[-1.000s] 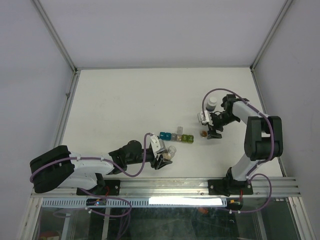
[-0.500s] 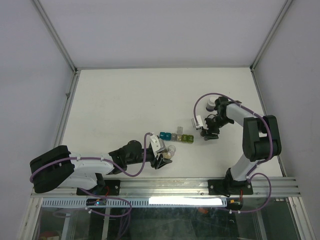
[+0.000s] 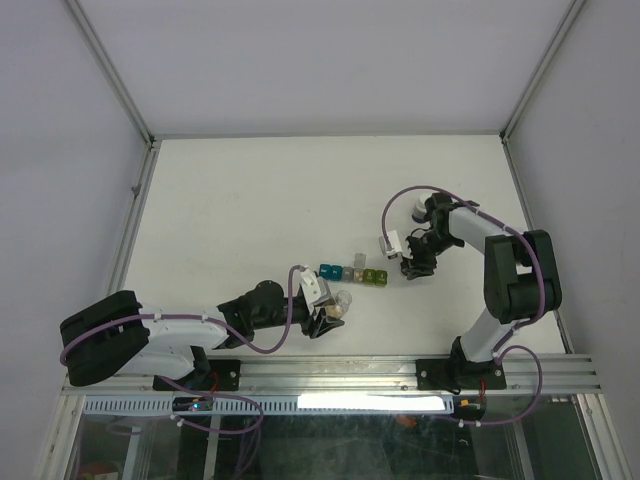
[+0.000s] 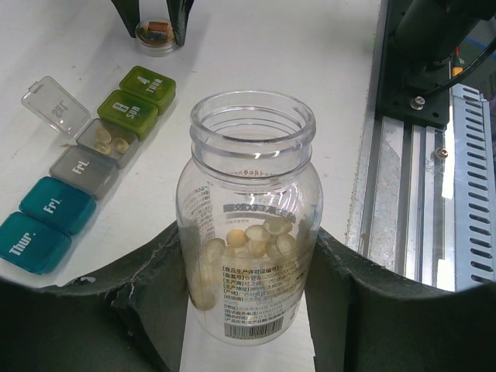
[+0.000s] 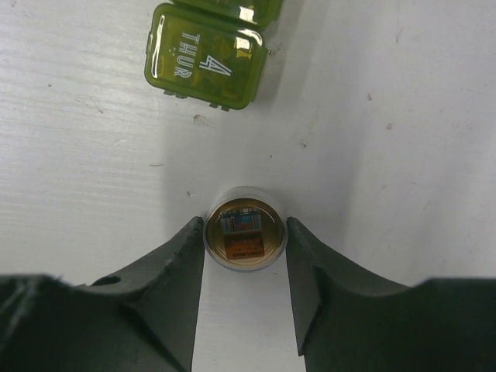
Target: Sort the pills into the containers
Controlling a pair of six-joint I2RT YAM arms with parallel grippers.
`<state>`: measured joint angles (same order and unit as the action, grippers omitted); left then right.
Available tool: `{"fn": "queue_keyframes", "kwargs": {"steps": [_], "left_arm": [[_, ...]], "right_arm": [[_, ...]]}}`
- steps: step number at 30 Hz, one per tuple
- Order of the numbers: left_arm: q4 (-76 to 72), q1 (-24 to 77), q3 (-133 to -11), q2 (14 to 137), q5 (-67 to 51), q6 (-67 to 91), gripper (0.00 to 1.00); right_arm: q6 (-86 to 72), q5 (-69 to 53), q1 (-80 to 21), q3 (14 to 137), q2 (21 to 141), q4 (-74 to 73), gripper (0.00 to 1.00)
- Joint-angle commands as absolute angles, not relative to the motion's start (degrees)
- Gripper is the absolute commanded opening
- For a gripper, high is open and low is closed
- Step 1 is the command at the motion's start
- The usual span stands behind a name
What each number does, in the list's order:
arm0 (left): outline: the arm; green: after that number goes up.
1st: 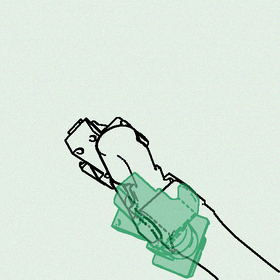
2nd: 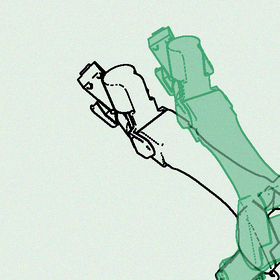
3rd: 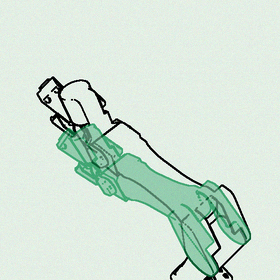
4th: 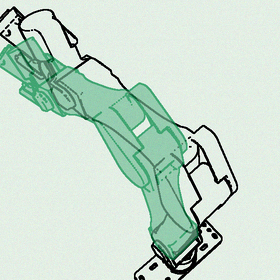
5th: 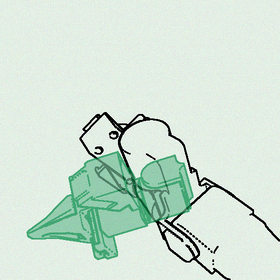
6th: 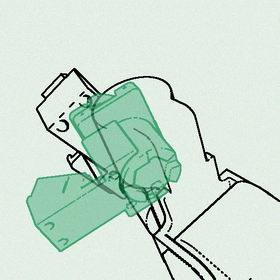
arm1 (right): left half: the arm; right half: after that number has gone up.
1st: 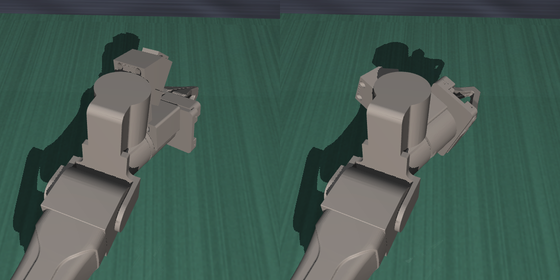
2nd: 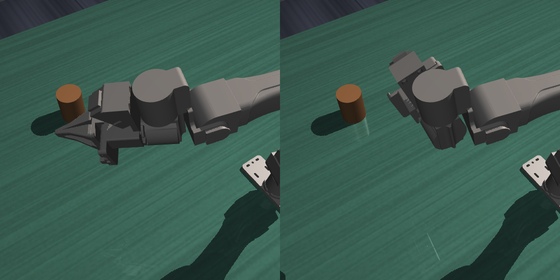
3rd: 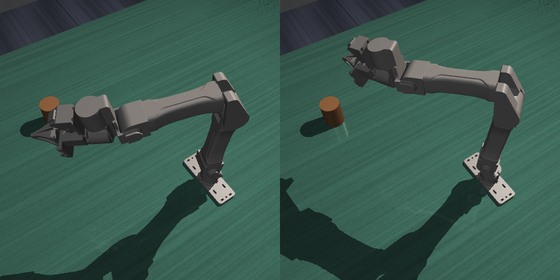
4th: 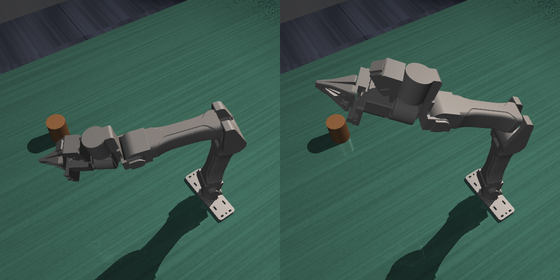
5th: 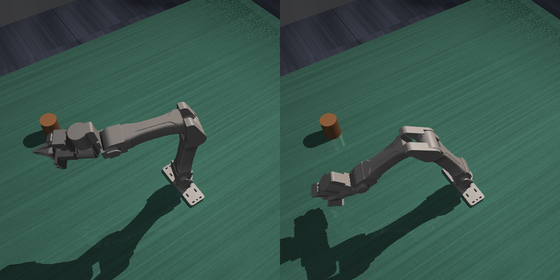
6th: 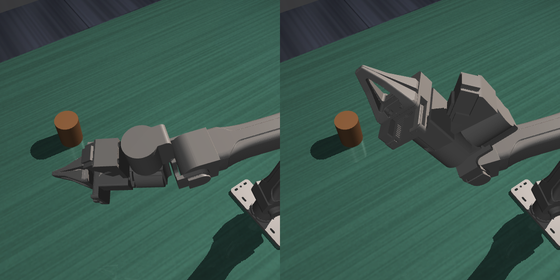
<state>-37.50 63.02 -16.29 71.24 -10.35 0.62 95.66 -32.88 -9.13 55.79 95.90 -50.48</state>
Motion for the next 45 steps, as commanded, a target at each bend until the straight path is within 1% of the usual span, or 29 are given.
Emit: {"fn": "queue_keyframes", "kwargs": {"steps": [1, 3, 5, 12, 18, 22, 30, 37, 38, 45], "left_arm": [[-41.7, 63.0, -16.8, 71.3, -10.6, 1.1, 0.00], [-42.5, 63.0, -16.6, 71.2, -11.2, 1.5, 0.00], [-43.8, 63.0, -16.4, 71.0, -12.3, 2.2, 0.00], [-52.1, 59.9, -16.4, 73.3, -21.1, 5.4, 0.00], [-51.6, 57.4, -21.3, 77.4, -27.4, 6.3, 0.00], [-48.6, 57.0, -24.9, 79.5, -29.6, 6.1, 0.00], [-46.2, 57.0, -28.3, 81.5, -32.3, 7.3, 0.00], [-46.2, 57.0, -28.7, 81.5, -33.0, 7.8, 0.00], [-46.2, 57.0, -28.9, 83.1, -33.2, 7.8, 0.00], [-46.0, 57.0, -29.7, 84.1, -34.0, 7.9, 0.00]], "right_arm": [[93.1, -31.0, -9.6, 56.9, 95.3, -48.4, 0.34], [90.7, -31.9, -9.4, 57.4, 94.3, -48.7, 0.28], [88.2, -33.9, -9.1, 58.0, 92.6, -49.6, 0.26], [77.4, -47.4, -8.4, 62.5, 82.5, -58.9, 0.23], [73.4, -61.6, -10.2, 69.4, 76.3, -71.2, 0.21], [72.9, -66.3, -13.8, 71.4, 73.8, -75.6, 0.20], [68.8, -66.0, -21.0, 70.9, 70.6, -73.1, 0.21], [68.7, -63.7, -24.2, 69.2, 70.5, -73.6, 0.22], [68.5, -63.7, -24.4, 69.2, 70.5, -73.5, 0.22], [65.0, -61.7, -27.2, 68.6, 71.1, -70.8, 0.23]]}}
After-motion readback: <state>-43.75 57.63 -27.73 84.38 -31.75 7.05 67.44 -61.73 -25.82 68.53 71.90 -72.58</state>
